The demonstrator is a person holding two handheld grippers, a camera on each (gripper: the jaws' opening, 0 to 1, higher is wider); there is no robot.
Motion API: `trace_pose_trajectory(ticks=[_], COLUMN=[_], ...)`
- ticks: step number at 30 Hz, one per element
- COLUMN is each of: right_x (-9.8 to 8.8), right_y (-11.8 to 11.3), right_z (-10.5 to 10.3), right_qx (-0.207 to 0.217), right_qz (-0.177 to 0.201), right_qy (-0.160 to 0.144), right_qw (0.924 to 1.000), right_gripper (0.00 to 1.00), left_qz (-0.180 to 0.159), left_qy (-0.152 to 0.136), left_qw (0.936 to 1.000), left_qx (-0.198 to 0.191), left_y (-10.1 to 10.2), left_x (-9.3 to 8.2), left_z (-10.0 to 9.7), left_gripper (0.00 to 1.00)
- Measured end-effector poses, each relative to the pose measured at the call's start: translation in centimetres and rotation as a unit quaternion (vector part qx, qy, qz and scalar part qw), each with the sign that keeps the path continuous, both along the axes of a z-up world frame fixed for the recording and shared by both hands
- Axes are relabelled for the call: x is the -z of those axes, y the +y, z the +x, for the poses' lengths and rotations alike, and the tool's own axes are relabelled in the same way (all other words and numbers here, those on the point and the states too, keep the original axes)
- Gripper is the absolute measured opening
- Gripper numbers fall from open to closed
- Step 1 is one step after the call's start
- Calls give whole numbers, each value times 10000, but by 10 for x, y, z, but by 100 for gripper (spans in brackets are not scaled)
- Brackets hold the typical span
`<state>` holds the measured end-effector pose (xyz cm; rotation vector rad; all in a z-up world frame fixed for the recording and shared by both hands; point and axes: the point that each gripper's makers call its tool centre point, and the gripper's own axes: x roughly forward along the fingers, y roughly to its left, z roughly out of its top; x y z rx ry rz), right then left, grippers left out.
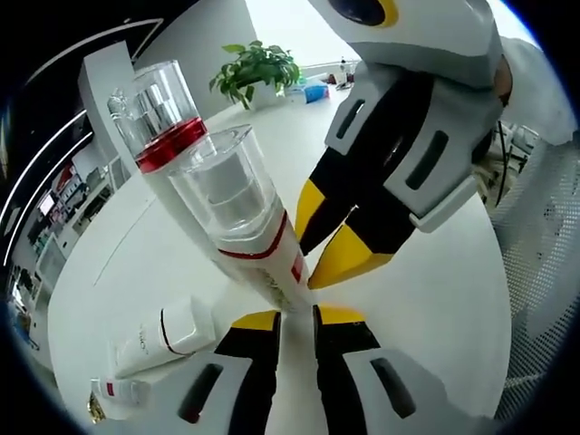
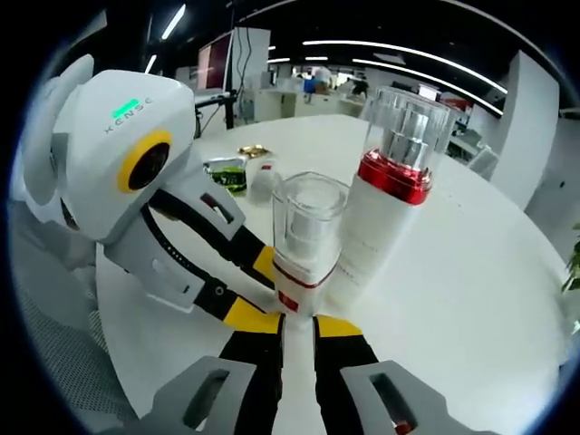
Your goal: Arrange the skincare products in the storage area until every visible bottle or jar stands upright without overlapping.
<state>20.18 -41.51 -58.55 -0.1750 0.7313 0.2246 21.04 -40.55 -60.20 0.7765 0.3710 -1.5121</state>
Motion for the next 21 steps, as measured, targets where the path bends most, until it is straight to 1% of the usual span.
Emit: trace_pose_trajectory(ticks=[5, 14, 16, 21], right_x=[-1, 3, 2, 5], right_y=[2, 0, -1, -4], right_z=[0, 0, 0, -2], right_qx=[-10, -9, 12, 31], right_qz=[34, -45, -42, -123], right_qy=[-4, 41, 16, 77], right_qw=[10000, 10000, 10000, 9999], right_gripper=[4, 4, 3, 4], left_qz=[-4, 56, 72, 60], left_qy=[0, -84, -75, -25], left_qw=[10000, 9999, 9999, 10000], left_qx=[-4, 63, 59, -11], left_y=[-1, -2, -2, -1], left_x=[-1, -3, -1, -1], left_z=[2, 1, 2, 2], left_gripper=[13, 14, 14, 15])
